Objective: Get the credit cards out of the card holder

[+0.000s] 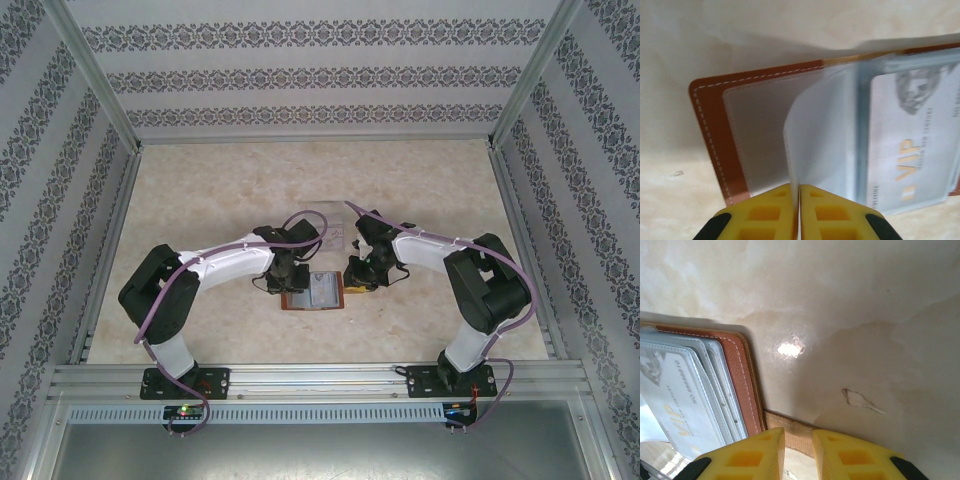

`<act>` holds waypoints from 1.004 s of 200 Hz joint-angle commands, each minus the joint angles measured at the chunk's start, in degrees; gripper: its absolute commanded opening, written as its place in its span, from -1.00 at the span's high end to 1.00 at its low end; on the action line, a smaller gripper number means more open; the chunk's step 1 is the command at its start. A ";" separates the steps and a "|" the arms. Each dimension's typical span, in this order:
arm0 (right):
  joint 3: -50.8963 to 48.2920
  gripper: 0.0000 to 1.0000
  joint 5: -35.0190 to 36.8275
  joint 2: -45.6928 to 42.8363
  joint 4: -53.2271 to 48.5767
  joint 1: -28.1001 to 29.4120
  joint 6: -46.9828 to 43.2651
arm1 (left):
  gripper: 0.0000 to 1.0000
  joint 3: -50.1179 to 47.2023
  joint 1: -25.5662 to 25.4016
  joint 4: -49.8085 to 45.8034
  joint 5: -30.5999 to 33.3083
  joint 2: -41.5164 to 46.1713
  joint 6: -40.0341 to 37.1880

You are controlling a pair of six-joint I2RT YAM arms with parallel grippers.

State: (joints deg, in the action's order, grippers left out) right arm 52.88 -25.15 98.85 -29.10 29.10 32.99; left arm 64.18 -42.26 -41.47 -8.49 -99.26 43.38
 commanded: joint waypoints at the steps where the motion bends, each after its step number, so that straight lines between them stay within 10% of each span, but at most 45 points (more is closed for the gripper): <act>1: -1.47 0.49 3.10 3.77 -1.97 0.43 -0.27 | 0.79 -1.49 1.03 -3.08 1.68 0.94 -1.83; 201: 2.88 0.48 1.68 -2.06 -4.83 1.80 2.26 | 0.50 -2.99 7.43 0.22 -2.47 10.52 -4.70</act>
State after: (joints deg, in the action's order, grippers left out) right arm 54.65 -23.40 98.61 -32.60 30.17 33.30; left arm 61.69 -36.05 -44.75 -6.92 -90.30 39.42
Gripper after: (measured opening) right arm 0.257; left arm 0.248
